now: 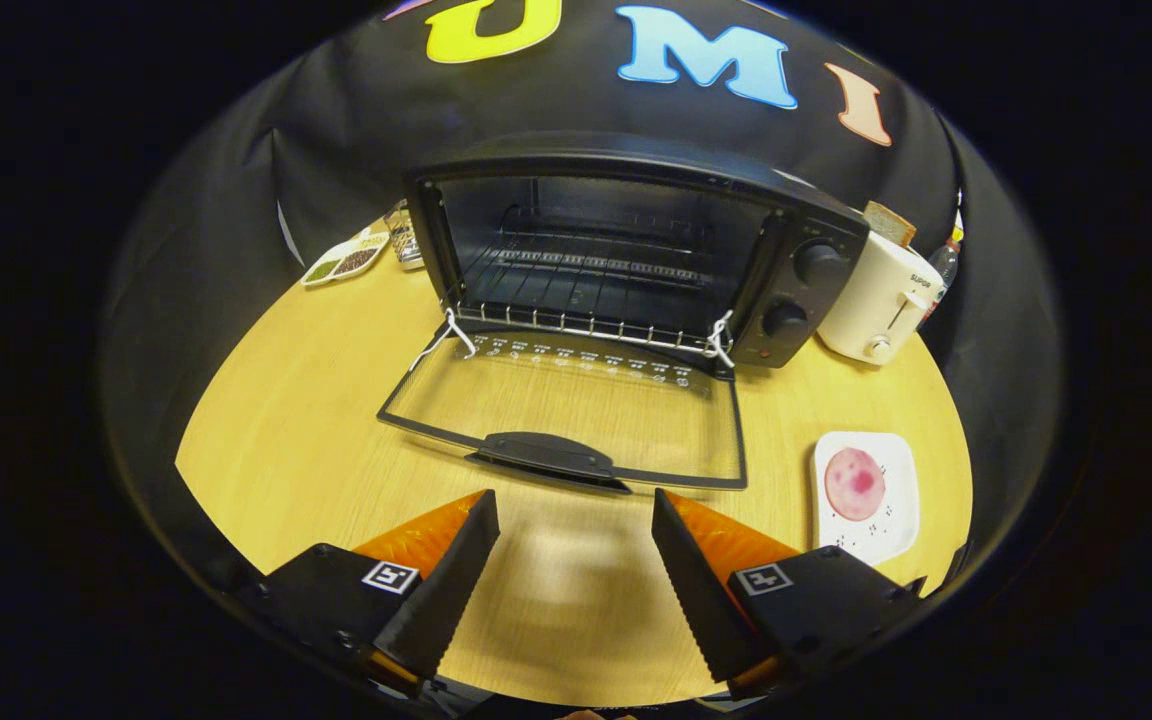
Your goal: Open the toaster oven, put the food inside, and close the toaster oven door.
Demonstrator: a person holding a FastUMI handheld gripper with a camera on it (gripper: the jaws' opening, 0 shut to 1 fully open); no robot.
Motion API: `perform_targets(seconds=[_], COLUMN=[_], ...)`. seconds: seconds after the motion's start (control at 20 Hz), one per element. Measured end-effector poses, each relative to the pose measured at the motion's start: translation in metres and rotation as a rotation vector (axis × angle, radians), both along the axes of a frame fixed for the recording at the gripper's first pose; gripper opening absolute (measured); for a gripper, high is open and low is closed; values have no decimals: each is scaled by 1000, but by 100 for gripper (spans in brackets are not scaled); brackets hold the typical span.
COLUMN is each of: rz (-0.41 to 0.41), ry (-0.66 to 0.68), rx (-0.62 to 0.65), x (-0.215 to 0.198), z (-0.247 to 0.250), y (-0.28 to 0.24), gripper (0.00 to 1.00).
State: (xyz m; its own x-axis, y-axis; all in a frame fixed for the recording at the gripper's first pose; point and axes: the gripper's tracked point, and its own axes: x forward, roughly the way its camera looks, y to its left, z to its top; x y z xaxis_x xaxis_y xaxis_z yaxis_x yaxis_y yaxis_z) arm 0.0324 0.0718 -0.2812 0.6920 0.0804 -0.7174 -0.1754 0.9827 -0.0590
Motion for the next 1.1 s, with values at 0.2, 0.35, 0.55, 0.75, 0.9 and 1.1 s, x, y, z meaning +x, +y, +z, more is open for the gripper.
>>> perform_targets(seconds=[0.2, 0.35, 0.55, 0.75, 0.9, 1.1], rz=[0, 4, -7, -18, -45, -59], ry=[-58, -68, -62, -21, 32, 121], rx=[-13, -4, 16, 46, 55, 21], x=[1, 0, 5, 11, 12, 14], z=[39, 55, 63, 58, 46, 16], y=[-47, -81, -134, -191, -235, -290], gripper=[98, 98, 99, 99, 98, 97])
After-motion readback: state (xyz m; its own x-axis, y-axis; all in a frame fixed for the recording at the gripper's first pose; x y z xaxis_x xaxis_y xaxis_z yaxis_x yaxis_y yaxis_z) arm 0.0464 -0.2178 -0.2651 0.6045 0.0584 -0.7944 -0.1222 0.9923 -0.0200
